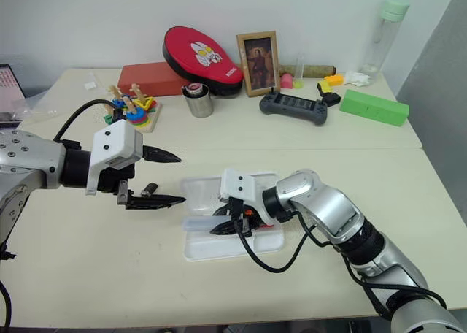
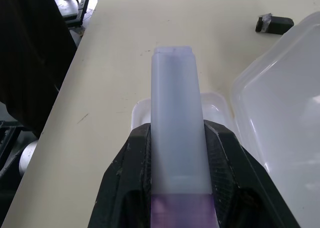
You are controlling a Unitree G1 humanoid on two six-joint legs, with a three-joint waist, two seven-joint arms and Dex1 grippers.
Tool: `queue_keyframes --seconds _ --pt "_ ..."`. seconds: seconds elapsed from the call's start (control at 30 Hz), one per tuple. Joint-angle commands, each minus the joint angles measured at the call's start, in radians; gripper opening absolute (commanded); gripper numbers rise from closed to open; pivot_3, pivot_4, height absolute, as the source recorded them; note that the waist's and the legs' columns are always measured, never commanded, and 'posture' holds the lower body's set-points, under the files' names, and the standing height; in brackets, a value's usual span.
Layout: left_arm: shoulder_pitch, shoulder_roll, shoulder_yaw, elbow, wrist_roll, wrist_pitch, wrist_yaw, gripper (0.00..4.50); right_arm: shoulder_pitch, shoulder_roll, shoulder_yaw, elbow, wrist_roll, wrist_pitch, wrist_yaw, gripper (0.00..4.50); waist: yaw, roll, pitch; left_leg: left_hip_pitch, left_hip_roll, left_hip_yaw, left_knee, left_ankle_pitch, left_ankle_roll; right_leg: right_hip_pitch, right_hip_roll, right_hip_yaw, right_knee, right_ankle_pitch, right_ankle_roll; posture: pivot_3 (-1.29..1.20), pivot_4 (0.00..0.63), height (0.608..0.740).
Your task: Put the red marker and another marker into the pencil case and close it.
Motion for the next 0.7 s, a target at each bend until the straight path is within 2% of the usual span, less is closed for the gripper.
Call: queue_keyframes --seconds 0.03,0.47,0.67,0.7 --pt "-0.033 0.020 0.005 0.007 0.015 -0.017 -0.023 4.50 0.023 0.014 0.029 0.007 -0.031 -0.038 -0.010 1.12 0.000 0.000 0.000 0.000 0.000 0.000 0.000 0.000 0.000 0.000 0.000 0.000 0.000 0.000 0.000 0.00 0.150 0.740" --pt "-0.057 0.027 -0.004 0.026 0.041 -0.018 -0.058 4.50 0.084 0.022 0.059 0.036 -0.083 -0.077 -0.003 1.12 0.000 0.000 0.000 0.000 0.000 0.000 0.000 0.000 0.000 0.000 0.000 0.000 0.000 -0.001 0.002 0.00 0.150 0.740" --pt "-0.082 0.024 -0.024 0.041 0.059 -0.025 -0.070 4.50 0.102 0.051 0.074 0.127 -0.141 -0.153 -0.021 1.12 -0.001 0.000 0.000 0.000 0.000 0.000 0.000 0.000 0.000 0.000 0.000 0.000 0.000 -0.001 0.002 0.00 0.150 0.740" --pt "-0.085 0.023 -0.026 0.042 0.060 -0.023 -0.070 4.50 0.103 0.051 0.074 0.135 -0.148 -0.164 -0.019 1.47 -0.001 0.000 0.000 0.000 0.000 0.000 0.000 0.000 0.000 0.000 0.000 0.000 0.000 -0.001 0.002 0.00 0.150 0.740"
